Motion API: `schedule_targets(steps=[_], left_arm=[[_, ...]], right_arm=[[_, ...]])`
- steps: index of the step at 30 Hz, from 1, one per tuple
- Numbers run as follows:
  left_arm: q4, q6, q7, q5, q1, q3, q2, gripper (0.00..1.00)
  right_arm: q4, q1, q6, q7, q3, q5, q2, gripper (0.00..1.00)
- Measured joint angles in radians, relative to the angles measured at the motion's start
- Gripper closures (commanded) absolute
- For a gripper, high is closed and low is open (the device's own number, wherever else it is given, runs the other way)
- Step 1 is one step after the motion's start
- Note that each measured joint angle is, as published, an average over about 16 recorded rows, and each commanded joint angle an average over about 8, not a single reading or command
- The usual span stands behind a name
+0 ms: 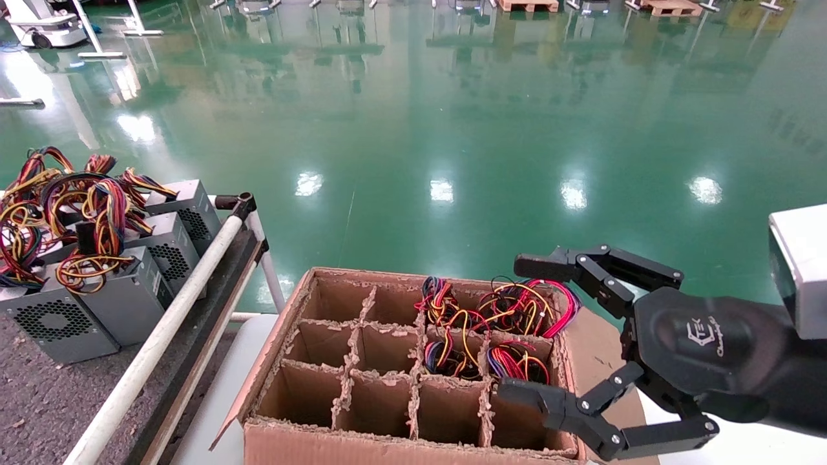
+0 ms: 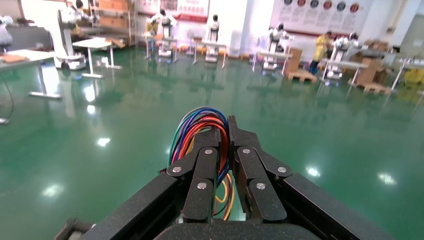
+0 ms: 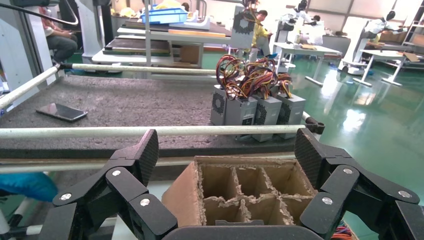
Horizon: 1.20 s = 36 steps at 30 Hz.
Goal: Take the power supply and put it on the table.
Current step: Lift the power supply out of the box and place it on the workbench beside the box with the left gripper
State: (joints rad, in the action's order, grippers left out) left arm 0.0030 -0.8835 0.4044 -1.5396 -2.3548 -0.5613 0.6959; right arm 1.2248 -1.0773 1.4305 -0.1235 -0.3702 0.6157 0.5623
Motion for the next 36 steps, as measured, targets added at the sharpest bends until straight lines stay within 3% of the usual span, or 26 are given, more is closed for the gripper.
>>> schedule_targets(steps=[17, 36], left_arm=[[0.065, -0.114, 0.020, -0.050, 0.001, -0.034, -0.077, 1.00], [0.210, -0.197, -0.041, -0.072, 0.000, -0.045, -0.073, 1.00]], right_arm=[[0.000, 0.000, 0.000, 0.000, 0.000, 0.000, 0.000, 0.00], [0.000, 0.000, 0.000, 0.000, 0.000, 0.000, 0.000, 0.00]])
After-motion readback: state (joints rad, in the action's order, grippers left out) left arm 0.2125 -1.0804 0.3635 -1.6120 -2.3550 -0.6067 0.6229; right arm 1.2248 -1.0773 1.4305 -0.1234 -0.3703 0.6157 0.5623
